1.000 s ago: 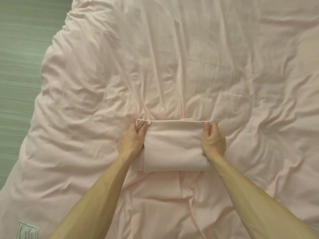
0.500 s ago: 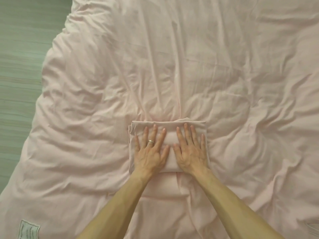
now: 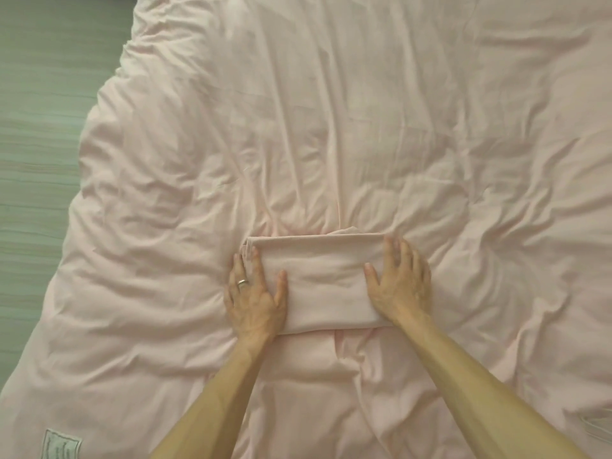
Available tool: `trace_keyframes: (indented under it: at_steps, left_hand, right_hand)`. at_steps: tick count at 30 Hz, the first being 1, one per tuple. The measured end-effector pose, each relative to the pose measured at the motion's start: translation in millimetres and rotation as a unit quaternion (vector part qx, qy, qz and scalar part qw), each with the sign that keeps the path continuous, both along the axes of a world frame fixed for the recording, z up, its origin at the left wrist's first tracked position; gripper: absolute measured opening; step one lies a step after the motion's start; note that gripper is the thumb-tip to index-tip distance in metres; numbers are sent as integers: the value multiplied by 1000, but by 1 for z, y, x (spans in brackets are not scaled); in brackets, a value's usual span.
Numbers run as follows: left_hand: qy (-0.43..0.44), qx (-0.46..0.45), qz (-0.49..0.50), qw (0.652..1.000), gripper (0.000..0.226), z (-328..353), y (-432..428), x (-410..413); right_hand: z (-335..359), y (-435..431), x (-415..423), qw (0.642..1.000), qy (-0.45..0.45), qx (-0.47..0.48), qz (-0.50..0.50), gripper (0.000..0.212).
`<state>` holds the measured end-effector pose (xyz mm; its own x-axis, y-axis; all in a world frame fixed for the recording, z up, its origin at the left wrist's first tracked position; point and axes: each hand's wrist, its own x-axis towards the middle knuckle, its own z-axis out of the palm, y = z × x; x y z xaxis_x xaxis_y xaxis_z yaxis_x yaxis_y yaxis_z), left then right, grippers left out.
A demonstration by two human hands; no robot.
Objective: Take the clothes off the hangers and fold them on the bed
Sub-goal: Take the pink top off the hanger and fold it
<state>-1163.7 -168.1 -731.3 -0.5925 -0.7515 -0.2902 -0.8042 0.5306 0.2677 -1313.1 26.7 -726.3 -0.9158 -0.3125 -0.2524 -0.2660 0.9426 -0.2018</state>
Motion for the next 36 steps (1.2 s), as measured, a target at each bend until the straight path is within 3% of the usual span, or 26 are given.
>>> trace_keyframes:
  at_steps: [1, 3, 6, 9, 15, 17, 23, 26, 30, 34, 36]
  left_hand:
    - [18, 18, 41, 999, 82, 7, 0, -1]
    - [59, 104, 140, 983, 84, 22, -2, -4]
    - [84, 278, 280, 915, 81, 27, -16, -6]
    - [83, 411, 309, 854, 77, 25, -33, -5]
    - [116, 596, 302, 735, 49, 35, -40, 3]
    - [121, 613, 298, 721, 44, 44, -37, 5]
    - [211, 615, 302, 698, 37, 92, -9, 51]
    - [256, 571, 307, 717, 42, 124, 2, 91]
    - [350, 459, 329, 747, 47, 177, 38, 169]
    - [408, 246, 348, 807, 49, 241, 98, 254]
    - [409, 138, 387, 815, 48, 272, 141, 307]
  right_hand:
    - [6, -1, 2, 998, 15, -52, -44, 67]
    - [15, -4, 5, 980, -56, -135, -137, 53]
    - [17, -7, 0, 946, -196, -130, -221, 64]
    - [14, -9, -10, 915, -270, -143, -265, 74]
    - [13, -8, -10, 848, -321, -295, -300, 54]
    - [17, -6, -6, 848, -317, -314, -285, 48]
    - [79, -3, 20, 889, -264, -334, -167, 30]
    - [120, -4, 38, 912, -229, -331, -85, 22]
    - [190, -10, 92, 928, -167, -330, 39, 27]
    - [256, -3, 164, 918, -158, -332, 150, 35]
    - [287, 6, 211, 905, -156, -331, 218, 38]
